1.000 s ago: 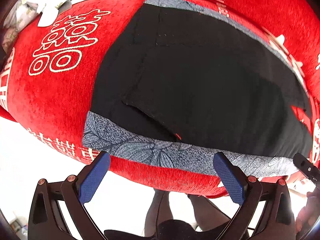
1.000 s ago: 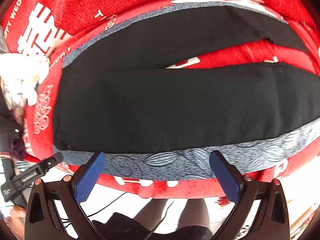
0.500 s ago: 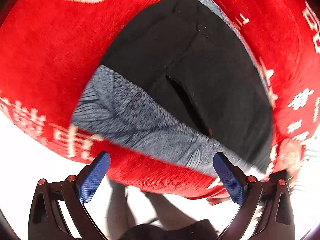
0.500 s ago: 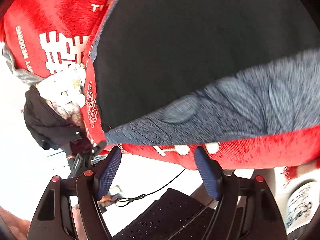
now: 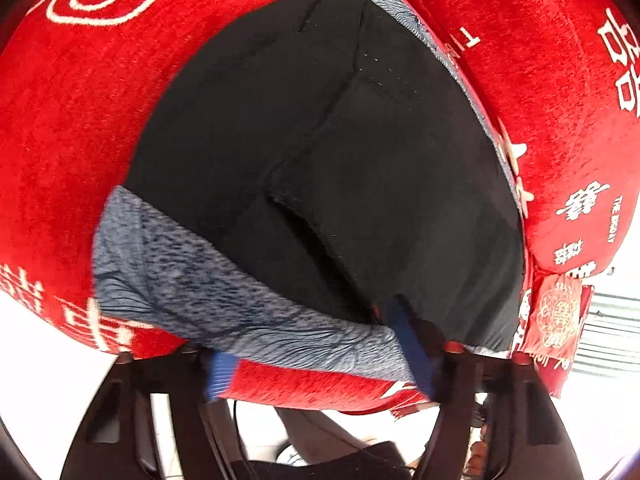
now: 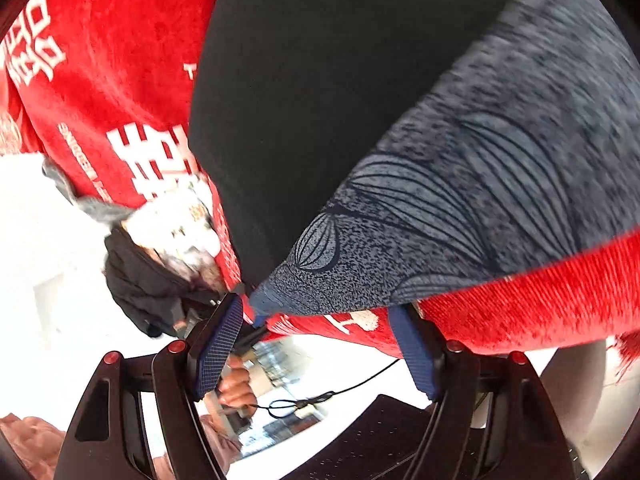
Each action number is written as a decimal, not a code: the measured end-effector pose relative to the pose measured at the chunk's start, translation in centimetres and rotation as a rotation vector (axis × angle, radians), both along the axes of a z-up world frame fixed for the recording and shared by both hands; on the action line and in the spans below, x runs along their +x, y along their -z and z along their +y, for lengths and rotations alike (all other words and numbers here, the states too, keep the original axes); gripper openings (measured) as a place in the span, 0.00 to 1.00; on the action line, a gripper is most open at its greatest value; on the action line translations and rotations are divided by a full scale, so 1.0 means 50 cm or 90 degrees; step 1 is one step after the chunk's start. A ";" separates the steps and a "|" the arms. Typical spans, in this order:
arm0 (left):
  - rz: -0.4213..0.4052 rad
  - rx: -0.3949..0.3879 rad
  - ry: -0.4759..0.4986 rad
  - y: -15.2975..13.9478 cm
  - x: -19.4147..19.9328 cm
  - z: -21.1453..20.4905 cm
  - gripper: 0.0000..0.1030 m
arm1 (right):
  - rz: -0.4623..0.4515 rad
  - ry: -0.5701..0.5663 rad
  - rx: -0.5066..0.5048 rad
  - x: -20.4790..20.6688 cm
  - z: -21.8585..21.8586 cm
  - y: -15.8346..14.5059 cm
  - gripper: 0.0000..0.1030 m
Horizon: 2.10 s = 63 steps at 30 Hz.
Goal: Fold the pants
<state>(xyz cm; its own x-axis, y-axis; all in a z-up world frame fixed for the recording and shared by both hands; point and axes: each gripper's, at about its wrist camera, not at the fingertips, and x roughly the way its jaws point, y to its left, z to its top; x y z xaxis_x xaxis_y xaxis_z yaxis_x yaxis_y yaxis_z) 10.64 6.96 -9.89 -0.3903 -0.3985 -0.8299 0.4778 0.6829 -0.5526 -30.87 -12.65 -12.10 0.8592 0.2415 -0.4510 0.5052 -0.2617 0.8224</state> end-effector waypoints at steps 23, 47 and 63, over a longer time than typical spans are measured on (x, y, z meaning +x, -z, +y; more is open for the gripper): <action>-0.088 -0.134 -0.035 -0.218 0.088 -0.204 0.47 | -0.019 -0.076 -0.153 0.116 -0.303 -0.240 0.09; -0.245 -0.049 0.310 -0.215 -0.165 -0.515 0.82 | 0.141 -0.120 -0.217 0.176 -0.508 -0.197 0.61; -0.043 -0.015 0.627 -0.098 -0.741 -0.660 0.82 | 0.291 0.116 0.080 -0.465 -0.164 -0.074 0.61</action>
